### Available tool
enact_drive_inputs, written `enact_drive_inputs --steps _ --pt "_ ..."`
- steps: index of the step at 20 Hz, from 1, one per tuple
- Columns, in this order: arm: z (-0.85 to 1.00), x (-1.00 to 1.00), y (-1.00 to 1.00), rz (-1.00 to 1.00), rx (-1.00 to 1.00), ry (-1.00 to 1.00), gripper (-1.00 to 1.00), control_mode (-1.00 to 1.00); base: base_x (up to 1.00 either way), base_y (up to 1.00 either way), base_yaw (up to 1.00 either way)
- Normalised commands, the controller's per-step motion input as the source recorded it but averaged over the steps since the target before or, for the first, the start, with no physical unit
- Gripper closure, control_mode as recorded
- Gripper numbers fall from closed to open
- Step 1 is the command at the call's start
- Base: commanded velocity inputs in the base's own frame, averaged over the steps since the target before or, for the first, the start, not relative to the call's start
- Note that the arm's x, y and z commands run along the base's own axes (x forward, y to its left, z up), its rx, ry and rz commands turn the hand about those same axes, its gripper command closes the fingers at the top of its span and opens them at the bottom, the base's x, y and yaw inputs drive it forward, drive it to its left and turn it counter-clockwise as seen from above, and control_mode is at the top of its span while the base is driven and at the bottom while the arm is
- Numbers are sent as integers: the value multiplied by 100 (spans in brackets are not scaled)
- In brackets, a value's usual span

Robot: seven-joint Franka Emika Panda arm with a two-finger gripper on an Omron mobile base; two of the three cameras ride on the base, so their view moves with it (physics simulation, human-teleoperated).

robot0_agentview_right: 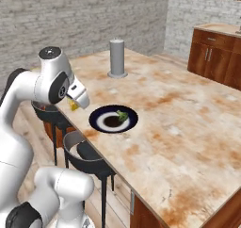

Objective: Take the cheese, steak, and broccoli from the fridge and place them on the plate on the dining counter to create an appetizer plate.

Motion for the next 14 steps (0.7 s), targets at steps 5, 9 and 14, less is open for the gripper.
enact_drive_inputs --steps 5,9,14 --pt "-87 88 -9 -36 -1 18 100 -100 0 0 0" --pt "-81 100 0 -25 0 11 100 -100 0 0 0" --pt "-85 99 -8 -14 0 11 100 -100 0 0 0"
